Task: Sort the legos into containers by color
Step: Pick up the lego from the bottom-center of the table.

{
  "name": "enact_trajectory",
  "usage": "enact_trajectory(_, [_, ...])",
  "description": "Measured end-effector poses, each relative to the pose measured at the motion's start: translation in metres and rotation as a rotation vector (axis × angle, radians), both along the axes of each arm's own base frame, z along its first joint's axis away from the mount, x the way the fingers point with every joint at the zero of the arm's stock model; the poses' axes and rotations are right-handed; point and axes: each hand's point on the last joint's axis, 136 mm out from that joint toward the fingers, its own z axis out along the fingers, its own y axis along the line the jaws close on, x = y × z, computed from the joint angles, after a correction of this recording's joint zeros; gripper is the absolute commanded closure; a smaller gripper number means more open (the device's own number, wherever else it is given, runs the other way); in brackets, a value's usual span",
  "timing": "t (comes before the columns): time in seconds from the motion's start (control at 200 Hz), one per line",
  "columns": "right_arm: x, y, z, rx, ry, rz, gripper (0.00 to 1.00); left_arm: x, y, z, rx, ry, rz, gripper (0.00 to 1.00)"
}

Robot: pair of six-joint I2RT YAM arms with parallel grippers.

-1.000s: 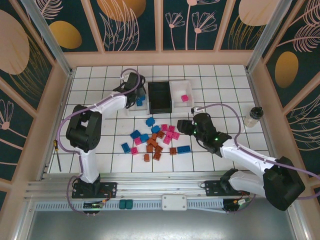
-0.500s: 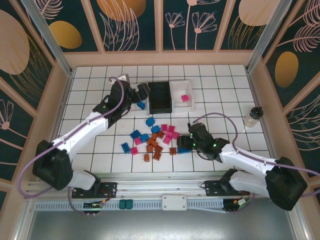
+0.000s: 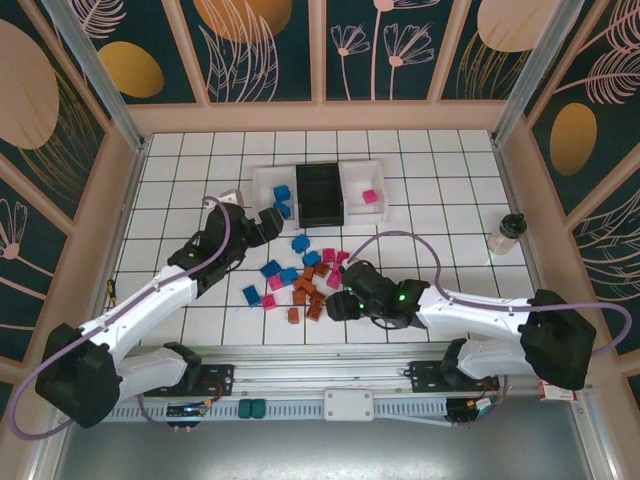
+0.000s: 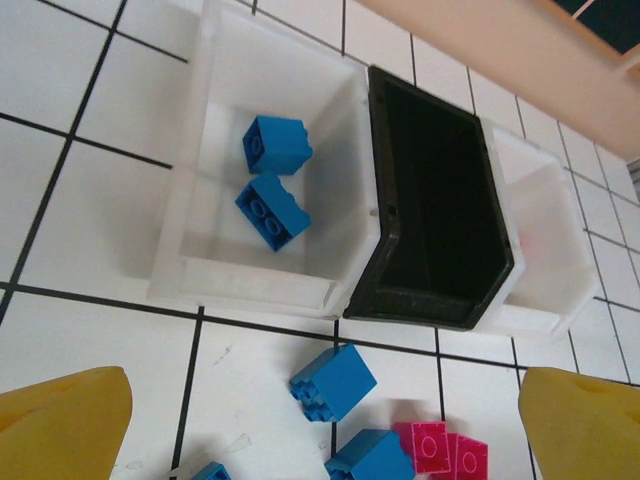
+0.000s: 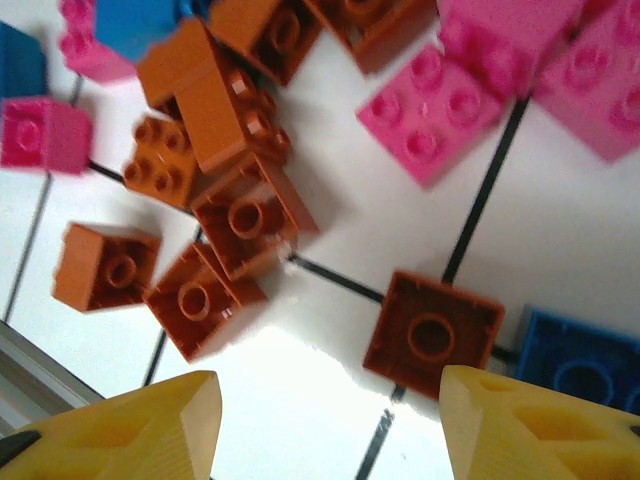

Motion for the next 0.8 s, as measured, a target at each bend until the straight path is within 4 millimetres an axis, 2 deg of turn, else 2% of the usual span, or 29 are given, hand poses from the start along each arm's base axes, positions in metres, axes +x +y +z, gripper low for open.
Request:
enact_trajectory(0.16, [-0.013,-0.011,-0.01,-0.053,0.063,-0.016,0.39,-0.004,0.006,-0.002,0.007,-0.002,0.017,0.01])
enact_trajectory(0.285, [-0.015,-0.016,-0.016,-0.078,0.083,-0.03,0.39,-0.006,0.007,-0.01,0.014,0.015,0.019,0.01])
enact_trajectory(0.425, [-0.014,-0.019,-0.034,-0.131,0.109,-0.042,0.39,-0.007,0.008,-0.012,0.02,0.021,0.022,0.01])
enact_trajectory(0.611, [0.0,-0.021,-0.041,-0.178,0.081,-0.065,0.41,-0.009,0.013,-0.009,0.028,0.013,0.039,0.01])
enact_trajectory(0.801, [0.019,-0.006,-0.037,-0.177,0.026,-0.064,0.45,-0.012,0.017,-0.005,0.025,-0.002,0.047,0.01])
